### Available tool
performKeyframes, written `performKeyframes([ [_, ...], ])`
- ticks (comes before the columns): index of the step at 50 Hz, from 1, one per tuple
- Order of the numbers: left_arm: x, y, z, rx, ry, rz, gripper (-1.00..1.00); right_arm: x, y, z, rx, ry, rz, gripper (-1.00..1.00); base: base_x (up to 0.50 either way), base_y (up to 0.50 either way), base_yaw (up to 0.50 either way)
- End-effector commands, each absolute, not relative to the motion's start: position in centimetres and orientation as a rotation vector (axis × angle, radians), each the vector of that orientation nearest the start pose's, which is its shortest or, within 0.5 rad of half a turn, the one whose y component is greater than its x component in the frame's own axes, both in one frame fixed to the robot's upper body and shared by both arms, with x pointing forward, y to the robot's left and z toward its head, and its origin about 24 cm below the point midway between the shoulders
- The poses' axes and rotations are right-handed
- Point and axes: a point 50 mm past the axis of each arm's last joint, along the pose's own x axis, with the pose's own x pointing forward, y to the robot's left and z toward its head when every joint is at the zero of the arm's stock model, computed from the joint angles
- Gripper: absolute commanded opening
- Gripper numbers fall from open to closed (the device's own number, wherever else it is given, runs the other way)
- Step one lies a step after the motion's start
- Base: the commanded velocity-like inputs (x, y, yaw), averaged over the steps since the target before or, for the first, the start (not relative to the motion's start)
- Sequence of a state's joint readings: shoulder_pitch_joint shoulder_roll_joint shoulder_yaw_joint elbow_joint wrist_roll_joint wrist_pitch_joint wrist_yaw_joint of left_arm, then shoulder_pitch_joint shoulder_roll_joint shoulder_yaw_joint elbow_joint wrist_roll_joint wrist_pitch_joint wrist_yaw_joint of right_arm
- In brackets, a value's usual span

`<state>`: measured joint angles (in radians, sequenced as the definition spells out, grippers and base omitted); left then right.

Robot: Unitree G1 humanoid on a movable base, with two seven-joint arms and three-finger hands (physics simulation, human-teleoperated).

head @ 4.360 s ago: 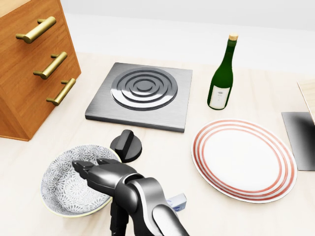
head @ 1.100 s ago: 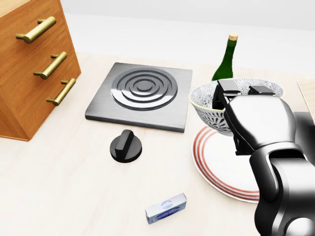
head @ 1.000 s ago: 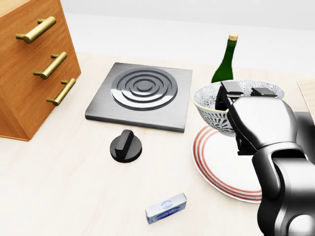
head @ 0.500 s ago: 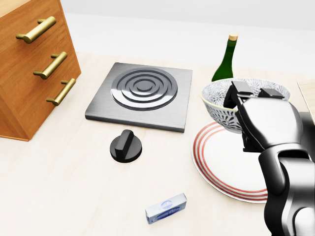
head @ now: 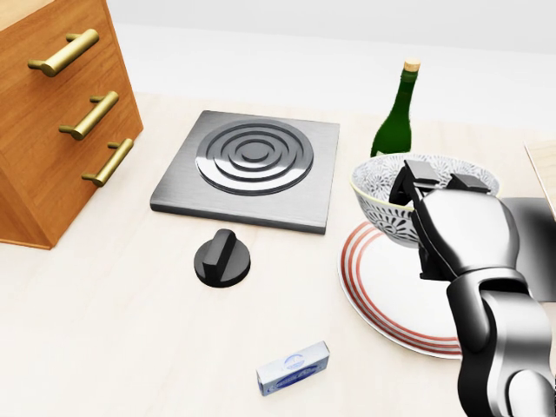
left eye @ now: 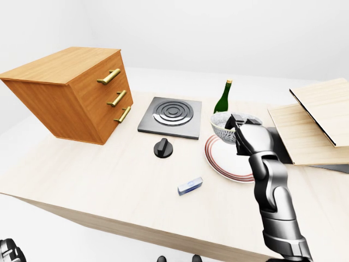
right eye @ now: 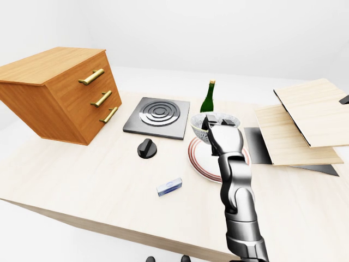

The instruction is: Pick up the akita bowl and put it on the plate.

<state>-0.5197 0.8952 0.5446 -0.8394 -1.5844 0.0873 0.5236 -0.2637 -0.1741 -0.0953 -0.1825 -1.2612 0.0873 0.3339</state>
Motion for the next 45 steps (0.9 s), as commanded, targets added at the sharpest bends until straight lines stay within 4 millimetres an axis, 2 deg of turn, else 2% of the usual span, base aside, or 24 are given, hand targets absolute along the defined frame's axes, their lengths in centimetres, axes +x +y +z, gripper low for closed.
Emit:
performKeyframes([
  [1,14.3,21.1,36.9,-0.536,-0.990,-0.404,0.98,29.2,-18.6,13.1,-1.350,-0.078,-0.107,-1.00,0.00,0.00,0.00],
  [8,14.3,21.0,36.9,-0.536,-0.988,-0.406,0.98,28.8,-19.6,12.0,-1.338,-0.039,-0.119,-1.00,0.00,0.00,0.00],
  [12,14.3,21.0,36.9,-0.535,-0.987,-0.405,0.98,28.9,-19.8,12.2,-1.342,-0.041,-0.123,-1.00,0.00,0.00,0.00],
  [45,14.2,21.0,36.9,-0.535,-0.987,-0.408,0.98,28.8,-20.0,10.6,-1.316,-0.014,-0.122,-1.00,0.00,0.00,0.00],
])
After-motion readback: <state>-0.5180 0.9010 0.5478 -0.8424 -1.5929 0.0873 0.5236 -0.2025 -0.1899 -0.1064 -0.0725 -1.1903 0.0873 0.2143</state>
